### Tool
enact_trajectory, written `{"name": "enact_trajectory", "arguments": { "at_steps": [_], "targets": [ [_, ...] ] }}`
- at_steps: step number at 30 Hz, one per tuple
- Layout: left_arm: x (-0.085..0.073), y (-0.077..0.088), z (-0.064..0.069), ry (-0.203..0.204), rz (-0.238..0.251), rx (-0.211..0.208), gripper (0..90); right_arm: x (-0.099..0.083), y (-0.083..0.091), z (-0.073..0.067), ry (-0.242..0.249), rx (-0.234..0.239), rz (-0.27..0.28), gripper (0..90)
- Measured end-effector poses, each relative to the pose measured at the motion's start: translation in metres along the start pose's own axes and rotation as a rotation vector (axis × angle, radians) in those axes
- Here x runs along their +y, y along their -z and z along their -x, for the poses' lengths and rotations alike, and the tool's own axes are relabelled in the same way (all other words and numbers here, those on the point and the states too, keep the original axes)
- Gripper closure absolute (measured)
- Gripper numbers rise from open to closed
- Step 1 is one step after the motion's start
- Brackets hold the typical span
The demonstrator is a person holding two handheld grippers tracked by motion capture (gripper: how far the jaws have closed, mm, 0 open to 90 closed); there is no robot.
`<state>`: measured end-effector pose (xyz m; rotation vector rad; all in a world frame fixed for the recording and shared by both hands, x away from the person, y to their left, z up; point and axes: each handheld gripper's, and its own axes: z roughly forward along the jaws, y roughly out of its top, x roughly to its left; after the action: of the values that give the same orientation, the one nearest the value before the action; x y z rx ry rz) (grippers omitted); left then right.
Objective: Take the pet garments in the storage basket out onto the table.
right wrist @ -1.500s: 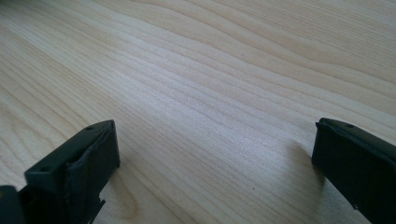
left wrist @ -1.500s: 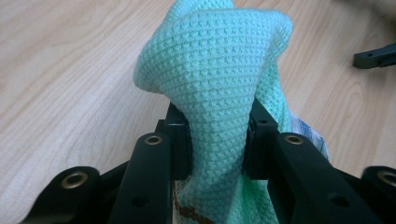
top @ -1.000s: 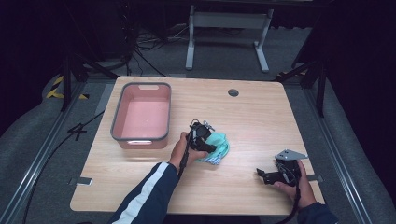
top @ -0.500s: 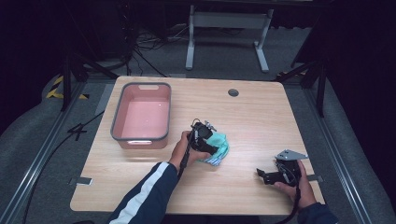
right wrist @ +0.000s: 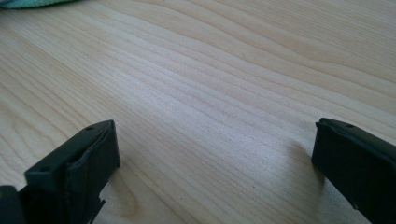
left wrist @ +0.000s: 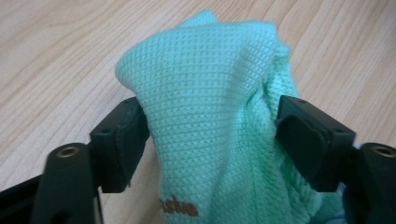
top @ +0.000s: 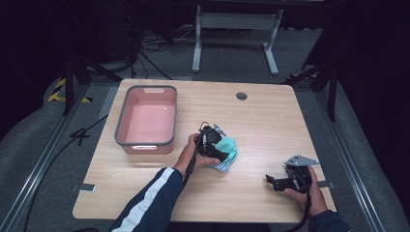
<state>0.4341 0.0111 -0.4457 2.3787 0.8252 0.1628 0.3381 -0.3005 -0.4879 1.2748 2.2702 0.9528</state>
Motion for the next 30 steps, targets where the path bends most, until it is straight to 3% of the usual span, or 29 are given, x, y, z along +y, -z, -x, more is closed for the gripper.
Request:
{"name": "enact_trajectory", "arguments": {
  "at_steps": [1,10,14,22,30],
  "targets": [
    [0.0,0.002,0.001,0.01,0.001,0.003,23.6,0.0,0.0,0.0,0.0,0.0,0.0,1.0],
    [0.003,0.017,0.004,-0.035,0.043,0.014,18.8,-0.001,0.0,0.0,0.006,-0.003,0.0,1.0],
    [0.005,0.023,0.006,-0.078,0.037,0.041,18.7,-0.001,0.0,0.0,0.007,-0.003,-0.001,1.0],
    [0.008,0.04,0.01,-0.17,0.039,0.052,19.3,-0.001,0.001,0.0,0.009,-0.003,0.0,1.0],
    [0.007,0.055,0.016,-0.218,0.05,0.065,19.8,-0.001,0.001,0.0,0.011,-0.002,-0.001,1.0]
  ]
}}
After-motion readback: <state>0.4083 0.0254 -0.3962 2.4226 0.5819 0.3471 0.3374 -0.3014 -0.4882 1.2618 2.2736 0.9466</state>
